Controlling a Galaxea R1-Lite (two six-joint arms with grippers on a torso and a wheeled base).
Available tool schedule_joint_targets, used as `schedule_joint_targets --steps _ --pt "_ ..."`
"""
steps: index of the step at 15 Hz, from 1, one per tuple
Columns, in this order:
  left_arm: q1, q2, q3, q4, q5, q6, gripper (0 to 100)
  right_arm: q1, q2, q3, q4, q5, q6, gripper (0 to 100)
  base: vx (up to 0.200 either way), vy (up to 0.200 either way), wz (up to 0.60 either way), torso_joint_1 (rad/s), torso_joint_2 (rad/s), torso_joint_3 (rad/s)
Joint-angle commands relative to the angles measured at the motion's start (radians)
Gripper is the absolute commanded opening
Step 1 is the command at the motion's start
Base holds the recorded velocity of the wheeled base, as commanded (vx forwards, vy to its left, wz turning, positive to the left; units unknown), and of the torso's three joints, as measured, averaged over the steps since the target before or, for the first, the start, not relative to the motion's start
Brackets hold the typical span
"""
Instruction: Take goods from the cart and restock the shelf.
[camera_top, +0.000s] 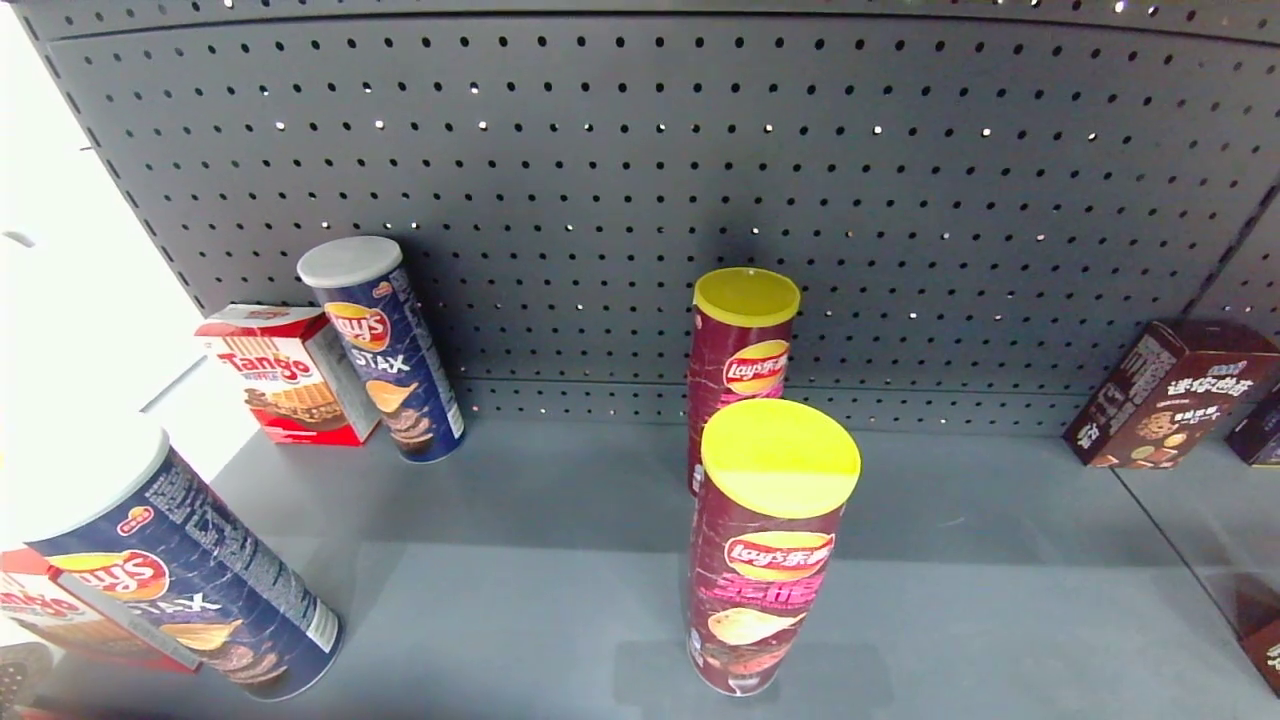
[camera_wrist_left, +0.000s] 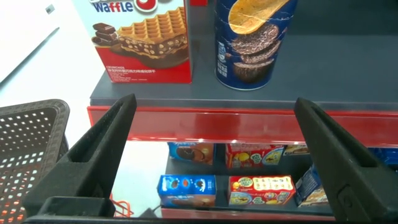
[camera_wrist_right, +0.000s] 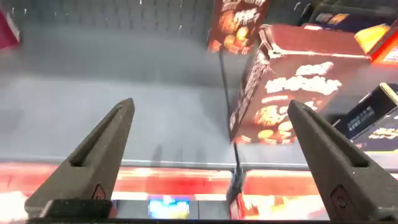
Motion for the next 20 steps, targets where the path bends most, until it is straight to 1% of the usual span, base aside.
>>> schedule_joint_targets --steps 1,3,4,5,6,7,8,9,11,14,16,17,20 --pt "-0.001 0.0 0.0 0.0 0.0 0.003 100 -0.007 -0.06 0.227 -0.241 0.006 0.047 100 0.0 0.0 0.0 0.0 0.0 0.0" --pt "-0.001 0.0 0.0 0.0 -0.001 0.003 100 -0.007 -0.06 0.227 -0.176 0.012 0.109 100 0.0 0.0 0.0 0.0 0.0 0.0" --pt "-0.001 0.0 0.0 0.0 -0.001 0.004 100 -0.009 -0.06 0.227 -0.113 -0.033 0.119 100 0.0 0.0 0.0 0.0 0.0 0.0" --pt "-0.001 0.0 0.0 0.0 -0.001 0.004 100 -0.007 -0.06 0.227 -0.046 -0.174 0.132 100 0.0 0.0 0.0 0.0 0.0 0.0" --pt "-0.001 0.0 0.0 0.0 -0.001 0.003 100 -0.007 -0.06 0.227 -0.044 -0.142 0.124 100 0.0 0.0 0.0 0.0 0.0 0.0" --pt "-0.001 0.0 0.0 0.0 -0.003 0.006 100 -0.007 -0.058 0.227 -0.044 -0.085 0.058 100 0.0 0.0 0.0 0.0 0.0 0.0" --pt "-0.001 0.0 0.0 -0.002 -0.006 0.003 100 -0.007 -0.058 0.227 -0.043 -0.06 0.05 100 0.0 0.0 0.0 0.0 0.0 0.0" --pt "0.0 0.0 0.0 -0.002 -0.001 -0.011 100 -0.007 -0.058 0.227 -0.043 -0.062 0.067 100 0.0 0.0 0.0 0.0 0.0 0.0" --pt "0.0 0.0 0.0 -0.002 0.005 -0.016 100 -0.007 -0.058 0.227 -0.043 -0.062 0.067 100 0.0 0.0 0.0 0.0 0.0 0.0" --pt "0.0 0.0 0.0 -0.002 -0.001 -0.007 100 -0.006 -0.06 0.227 -0.041 -0.062 0.067 100 0.0 0.0 0.0 0.0 0.0 0.0" --pt "0.0 0.0 0.0 -0.002 0.003 -0.01 100 0.135 -0.067 0.224 -0.035 -0.062 0.067 100 0.0 0.0 0.0 0.0 0.0 0.0" --pt "0.0 0.0 0.0 -0.002 0.005 -0.013 100 0.171 -0.149 0.227 -0.044 -0.062 0.075 100 0.0 0.0 0.0 0.0 0.0 0.0" --pt "0.0 0.0 0.0 -0.002 -0.004 -0.008 100 0.169 -0.153 0.227 -0.043 -0.062 0.075 100 0.0 0.0 0.0 0.0 0.0 0.0"
